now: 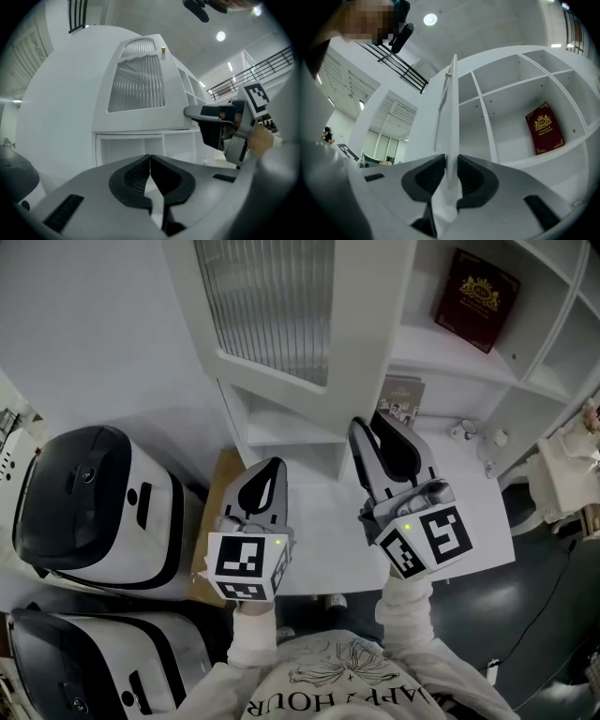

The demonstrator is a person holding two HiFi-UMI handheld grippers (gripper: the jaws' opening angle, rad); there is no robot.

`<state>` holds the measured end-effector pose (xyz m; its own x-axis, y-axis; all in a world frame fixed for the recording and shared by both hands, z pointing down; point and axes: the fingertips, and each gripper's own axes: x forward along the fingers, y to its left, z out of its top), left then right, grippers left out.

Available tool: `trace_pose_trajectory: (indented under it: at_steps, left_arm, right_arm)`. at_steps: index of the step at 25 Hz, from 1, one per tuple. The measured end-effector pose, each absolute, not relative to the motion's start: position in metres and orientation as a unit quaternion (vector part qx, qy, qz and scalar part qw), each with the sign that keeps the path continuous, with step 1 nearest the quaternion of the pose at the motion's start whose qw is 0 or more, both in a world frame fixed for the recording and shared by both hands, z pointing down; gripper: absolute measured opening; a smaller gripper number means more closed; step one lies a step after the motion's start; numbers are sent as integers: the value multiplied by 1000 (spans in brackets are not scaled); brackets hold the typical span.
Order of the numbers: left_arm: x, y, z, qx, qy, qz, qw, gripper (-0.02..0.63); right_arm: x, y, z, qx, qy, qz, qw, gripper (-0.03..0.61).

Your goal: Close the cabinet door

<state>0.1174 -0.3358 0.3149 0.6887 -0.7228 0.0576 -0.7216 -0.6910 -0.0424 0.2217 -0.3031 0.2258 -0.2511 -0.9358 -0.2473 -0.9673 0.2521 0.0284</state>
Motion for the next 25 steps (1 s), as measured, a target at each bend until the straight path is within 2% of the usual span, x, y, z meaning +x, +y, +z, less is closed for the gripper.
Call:
trace_pose_trajectory:
  at_steps: [8,25]
  left_arm:
    - [152,-349,303,-916,400,-29,15,5]
    - [178,-373,296,-902,431,-28,19,5]
  right_arm:
    - [243,-319,226,-582,804,79,93,83]
    - [271,-348,226,-564,816,71,100,89]
